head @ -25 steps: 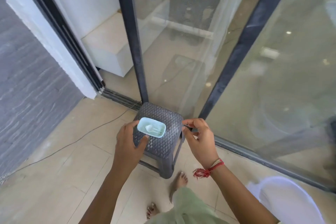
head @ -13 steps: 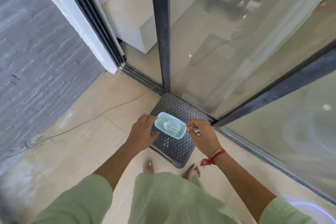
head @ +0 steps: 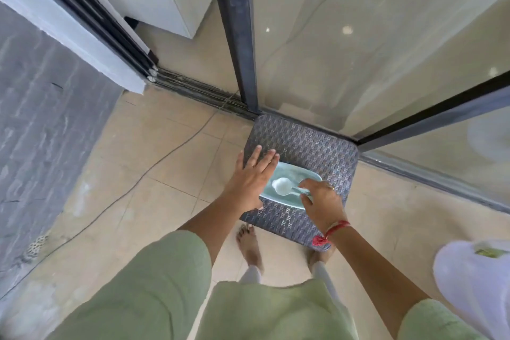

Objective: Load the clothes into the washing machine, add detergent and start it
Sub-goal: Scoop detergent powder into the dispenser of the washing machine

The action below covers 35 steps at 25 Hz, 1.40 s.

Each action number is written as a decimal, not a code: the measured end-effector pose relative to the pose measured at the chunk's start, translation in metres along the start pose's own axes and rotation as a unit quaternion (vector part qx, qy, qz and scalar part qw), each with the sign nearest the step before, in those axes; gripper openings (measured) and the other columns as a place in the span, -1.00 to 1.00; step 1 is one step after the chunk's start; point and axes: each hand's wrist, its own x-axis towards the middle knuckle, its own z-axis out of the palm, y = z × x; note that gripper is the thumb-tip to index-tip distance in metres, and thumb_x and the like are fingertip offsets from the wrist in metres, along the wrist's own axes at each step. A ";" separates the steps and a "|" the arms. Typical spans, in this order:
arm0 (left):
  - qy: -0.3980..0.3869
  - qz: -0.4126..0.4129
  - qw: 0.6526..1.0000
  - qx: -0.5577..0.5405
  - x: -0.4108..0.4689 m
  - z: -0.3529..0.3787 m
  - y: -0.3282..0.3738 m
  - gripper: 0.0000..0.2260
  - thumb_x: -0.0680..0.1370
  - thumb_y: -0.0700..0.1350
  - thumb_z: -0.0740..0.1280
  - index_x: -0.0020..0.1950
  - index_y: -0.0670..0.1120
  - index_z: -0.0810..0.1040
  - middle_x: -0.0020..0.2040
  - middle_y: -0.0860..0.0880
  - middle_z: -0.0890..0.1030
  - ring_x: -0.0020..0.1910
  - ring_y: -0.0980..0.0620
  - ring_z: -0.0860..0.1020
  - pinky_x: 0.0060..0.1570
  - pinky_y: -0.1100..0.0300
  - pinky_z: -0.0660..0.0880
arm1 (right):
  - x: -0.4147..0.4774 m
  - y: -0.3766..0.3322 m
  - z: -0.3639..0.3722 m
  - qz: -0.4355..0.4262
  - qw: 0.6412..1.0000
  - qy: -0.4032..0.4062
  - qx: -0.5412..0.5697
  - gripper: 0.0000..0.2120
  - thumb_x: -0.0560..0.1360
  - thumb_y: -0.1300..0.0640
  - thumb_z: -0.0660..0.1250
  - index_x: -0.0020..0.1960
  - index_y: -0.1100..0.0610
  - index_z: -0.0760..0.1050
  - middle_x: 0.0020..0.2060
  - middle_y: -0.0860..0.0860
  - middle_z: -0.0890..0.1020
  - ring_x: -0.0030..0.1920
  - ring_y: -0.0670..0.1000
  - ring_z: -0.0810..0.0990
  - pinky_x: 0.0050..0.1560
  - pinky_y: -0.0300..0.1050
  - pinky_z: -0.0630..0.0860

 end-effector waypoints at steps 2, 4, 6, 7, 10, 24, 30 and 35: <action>0.008 0.004 1.000 -0.003 0.008 0.010 -0.003 0.08 0.34 0.09 0.50 0.53 -0.10 -0.25 0.56 -0.02 -0.16 0.53 -0.10 -0.16 0.44 -0.24 -0.10 | 0.002 0.001 0.012 -0.018 0.998 0.036 -0.044 -0.74 0.44 0.22 0.37 0.12 0.15 0.54 -0.05 0.16 0.64 0.02 0.20 0.58 -0.01 0.03 0.53; 0.028 0.009 0.999 -0.018 0.013 0.018 -0.008 0.02 0.38 0.08 0.47 0.53 -0.08 -0.22 0.57 -0.01 -0.08 0.54 -0.03 -0.11 0.44 -0.19 -0.10 | 0.003 0.002 0.020 -0.051 0.991 0.067 -0.100 -0.75 0.34 0.22 0.47 0.01 0.15 0.57 -0.21 0.11 0.66 -0.11 0.18 0.62 -0.16 0.01 0.58; 0.048 0.024 0.998 -0.031 0.016 0.023 -0.012 0.01 0.37 0.12 0.47 0.54 -0.07 -0.17 0.56 0.02 -0.01 0.54 0.01 -0.07 0.44 -0.16 -0.09 | 0.005 0.002 0.024 -0.062 0.986 0.090 -0.123 -0.71 0.24 0.22 0.55 -0.08 0.12 0.57 -0.30 0.05 0.66 -0.19 0.14 0.64 -0.26 -0.02 0.59; 0.052 0.032 0.997 -0.038 0.017 0.025 -0.014 0.01 0.35 0.14 0.47 0.54 -0.06 -0.15 0.56 0.03 0.00 0.54 0.02 -0.06 0.44 -0.16 -0.09 | 0.006 0.002 0.025 -0.064 0.985 0.097 -0.126 -0.71 0.23 0.22 0.56 -0.10 0.11 0.57 -0.31 0.03 0.66 -0.20 0.13 0.64 -0.26 -0.03 0.59; 0.058 0.044 0.995 -0.066 0.019 0.028 -0.016 0.02 0.32 0.14 0.50 0.55 -0.04 -0.09 0.55 0.03 0.05 0.53 0.01 -0.03 0.44 -0.15 -0.06 | 0.007 0.002 0.025 -0.088 0.981 0.135 -0.105 -0.81 0.30 0.29 0.48 -0.15 0.09 0.58 -0.31 -0.01 0.62 -0.28 0.09 0.61 -0.26 -0.10 0.55; 0.059 0.061 0.987 -0.139 0.025 0.017 -0.010 -0.02 0.33 0.13 0.49 0.54 -0.10 -0.03 0.54 -0.05 0.09 0.47 -0.01 0.20 0.44 0.07 0.13 | -0.006 0.026 0.026 -0.107 0.970 0.183 -0.123 -0.80 0.25 0.44 0.46 -0.23 0.19 0.56 -0.35 0.06 0.62 -0.39 0.11 0.54 -0.44 -0.11 0.53; 0.046 0.065 0.985 -0.154 0.027 0.008 -0.011 -0.02 0.34 0.09 0.50 0.54 -0.13 -0.03 0.54 -0.07 0.10 0.47 -0.02 0.20 0.41 0.13 0.17 | -0.004 0.014 0.021 -0.012 0.994 0.106 0.028 -0.95 0.43 0.27 0.37 -0.18 0.18 0.60 -0.38 0.09 0.63 -0.39 0.11 0.59 -0.37 -0.08 0.56; 0.039 0.059 0.985 -0.158 0.027 0.007 -0.010 0.00 0.31 0.07 0.53 0.54 -0.11 -0.03 0.54 -0.05 0.11 0.45 -0.02 0.24 0.41 0.09 0.22 | 0.001 0.007 0.017 0.005 0.998 0.049 0.029 -0.89 0.46 0.20 0.36 -0.05 0.10 0.63 -0.19 -0.01 0.71 -0.20 0.02 0.65 -0.11 -0.19 0.55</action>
